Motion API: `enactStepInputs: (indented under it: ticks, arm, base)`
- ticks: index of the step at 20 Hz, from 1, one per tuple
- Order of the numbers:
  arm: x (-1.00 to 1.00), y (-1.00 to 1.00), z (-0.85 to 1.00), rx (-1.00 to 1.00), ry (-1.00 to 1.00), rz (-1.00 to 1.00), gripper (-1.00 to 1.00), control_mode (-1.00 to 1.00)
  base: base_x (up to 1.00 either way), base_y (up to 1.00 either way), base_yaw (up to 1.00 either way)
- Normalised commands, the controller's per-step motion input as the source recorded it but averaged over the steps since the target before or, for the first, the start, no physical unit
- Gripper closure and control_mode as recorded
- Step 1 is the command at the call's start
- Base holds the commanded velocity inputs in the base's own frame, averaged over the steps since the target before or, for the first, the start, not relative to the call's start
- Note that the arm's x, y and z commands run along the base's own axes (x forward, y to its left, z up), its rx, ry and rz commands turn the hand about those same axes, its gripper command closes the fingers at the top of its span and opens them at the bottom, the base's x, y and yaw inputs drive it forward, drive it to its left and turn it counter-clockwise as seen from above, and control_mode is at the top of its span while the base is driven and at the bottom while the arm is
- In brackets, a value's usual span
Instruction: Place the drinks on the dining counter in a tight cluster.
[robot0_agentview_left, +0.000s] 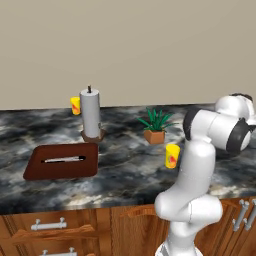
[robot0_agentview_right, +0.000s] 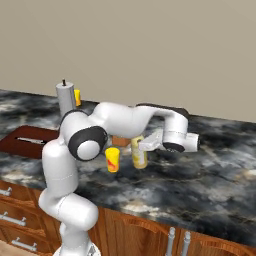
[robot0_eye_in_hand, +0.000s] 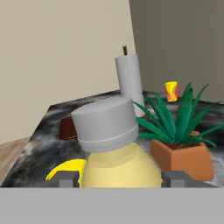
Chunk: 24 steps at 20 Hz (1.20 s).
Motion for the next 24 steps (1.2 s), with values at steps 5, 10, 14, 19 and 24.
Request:
enactStepInputs:
  ticks: [5,10,14,19,24]
  arm:
    - [-0.12,0.4,0.08,0.04,0.0,0.0,1.0,-1.0]
    - [-0.02,0.23,0.01,0.0,0.03,-0.01,1.0,-1.0]
    - [-0.35,0.0,-0.18,0.0,0.03,-0.13,1.0,-1.0]
    - [-0.39,-0.04,-0.15,0.0,0.0,-0.2,1.0,-1.0]
    - [-0.11,-0.07,-0.11,0.0,0.0,-0.2,1.0,-1.0]
  base:
    - [0.0,0.0,0.0]
    - [0.0,0.0,0.0]
    - [0.0,0.0,0.0]
    - [0.0,0.0,0.0]
    - [0.0,0.0,0.0]
